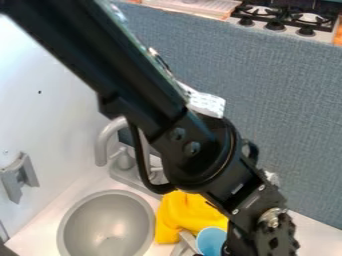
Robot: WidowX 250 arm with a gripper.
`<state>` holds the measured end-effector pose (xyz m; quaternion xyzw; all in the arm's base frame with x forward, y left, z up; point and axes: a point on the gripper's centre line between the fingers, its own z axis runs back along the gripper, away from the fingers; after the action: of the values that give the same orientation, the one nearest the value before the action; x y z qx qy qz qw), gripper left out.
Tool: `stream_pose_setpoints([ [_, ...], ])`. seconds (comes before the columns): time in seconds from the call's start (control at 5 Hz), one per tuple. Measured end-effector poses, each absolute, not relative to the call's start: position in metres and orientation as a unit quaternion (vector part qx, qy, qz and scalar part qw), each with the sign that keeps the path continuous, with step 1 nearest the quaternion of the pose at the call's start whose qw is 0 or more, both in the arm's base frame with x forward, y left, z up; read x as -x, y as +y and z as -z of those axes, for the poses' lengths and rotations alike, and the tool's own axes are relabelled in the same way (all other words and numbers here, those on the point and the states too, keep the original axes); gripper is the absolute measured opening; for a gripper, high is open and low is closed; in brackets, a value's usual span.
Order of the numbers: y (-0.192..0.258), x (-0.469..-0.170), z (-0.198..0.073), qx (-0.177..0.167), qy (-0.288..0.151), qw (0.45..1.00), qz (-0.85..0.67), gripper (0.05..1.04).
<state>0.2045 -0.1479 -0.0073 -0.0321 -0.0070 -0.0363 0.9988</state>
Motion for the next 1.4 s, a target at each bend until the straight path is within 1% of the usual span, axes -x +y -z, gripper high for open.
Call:
stream_pose_setpoints([
  [0.2,-0.143,-0.206,0.042,0.019,0.022,0.998,0.057,1.0],
  [0.4,-0.141,-0.209,0.07,0.014,0.04,0.998,0.055,1.0],
  [0.6,-0.143,-0.215,0.086,0.006,0.053,0.997,0.055,1.0],
  [0.8,-0.142,-0.219,0.087,-0.006,0.054,0.998,0.044,1.0],
  [1.0,-0.144,-0.217,0.094,0.005,0.057,0.997,0.047,0.962],
  [1.2,-0.146,-0.216,0.098,0.008,0.064,0.997,0.048,0.696],
  [1.4,-0.151,-0.216,0.099,0.033,0.06,0.997,0.047,0.561],
])
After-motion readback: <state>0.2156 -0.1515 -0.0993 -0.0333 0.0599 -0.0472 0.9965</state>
